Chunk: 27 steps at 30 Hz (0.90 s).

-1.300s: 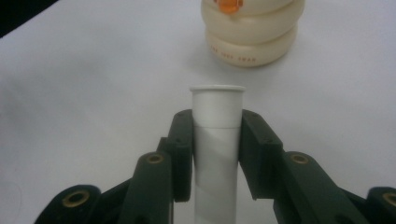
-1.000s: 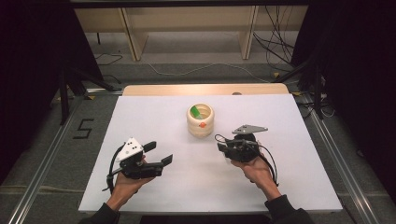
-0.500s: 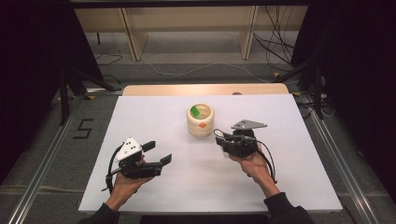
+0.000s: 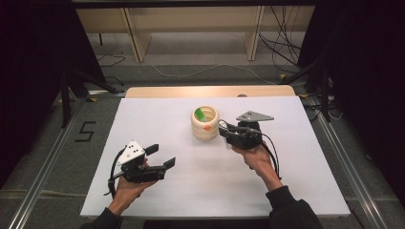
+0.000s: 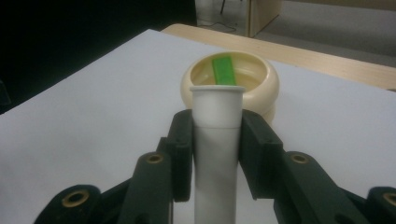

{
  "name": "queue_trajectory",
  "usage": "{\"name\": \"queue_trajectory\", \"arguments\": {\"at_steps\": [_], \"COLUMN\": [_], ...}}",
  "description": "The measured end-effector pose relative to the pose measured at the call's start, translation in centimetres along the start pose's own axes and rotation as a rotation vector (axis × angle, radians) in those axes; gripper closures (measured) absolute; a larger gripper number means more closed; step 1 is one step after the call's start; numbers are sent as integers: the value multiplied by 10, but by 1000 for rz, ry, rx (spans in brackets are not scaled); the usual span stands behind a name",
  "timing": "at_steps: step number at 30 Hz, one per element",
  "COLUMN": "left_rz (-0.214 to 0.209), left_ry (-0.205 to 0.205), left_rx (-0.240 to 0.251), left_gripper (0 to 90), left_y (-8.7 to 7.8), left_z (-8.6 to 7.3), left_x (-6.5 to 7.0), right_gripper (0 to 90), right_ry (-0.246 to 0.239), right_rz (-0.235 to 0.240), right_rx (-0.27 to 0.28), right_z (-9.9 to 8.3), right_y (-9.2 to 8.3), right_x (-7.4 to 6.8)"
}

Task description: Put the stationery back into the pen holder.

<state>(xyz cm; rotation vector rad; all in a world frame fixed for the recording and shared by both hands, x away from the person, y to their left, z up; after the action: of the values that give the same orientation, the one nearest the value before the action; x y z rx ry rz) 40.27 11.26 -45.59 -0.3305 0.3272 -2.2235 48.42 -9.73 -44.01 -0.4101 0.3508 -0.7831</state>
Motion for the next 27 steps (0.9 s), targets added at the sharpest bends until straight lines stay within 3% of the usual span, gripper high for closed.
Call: {"name": "queue_trajectory", "arguments": {"at_steps": [27], "left_rz": [-5], "left_ry": [-2], "left_rx": [5], "left_gripper": [171], "left_y": [0], "left_z": [0], "left_x": [0], "right_gripper": [678], "right_ry": [11], "right_rz": [-20], "right_rx": [38], "right_z": [39], "right_y": [23], "right_x": [6]}}
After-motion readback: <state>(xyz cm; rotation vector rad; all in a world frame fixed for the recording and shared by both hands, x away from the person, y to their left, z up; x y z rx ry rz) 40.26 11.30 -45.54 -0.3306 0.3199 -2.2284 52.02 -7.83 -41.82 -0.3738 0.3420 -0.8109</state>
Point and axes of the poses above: each handheld gripper's, and its own axes: y roughly forward along the jaws, z roughly out of its top, x roughly to its right, the point moved 10 cm from there along y, roughly forward along the jaws, and after that the axes turned 4 degrees about z, right-handed, at the moved point
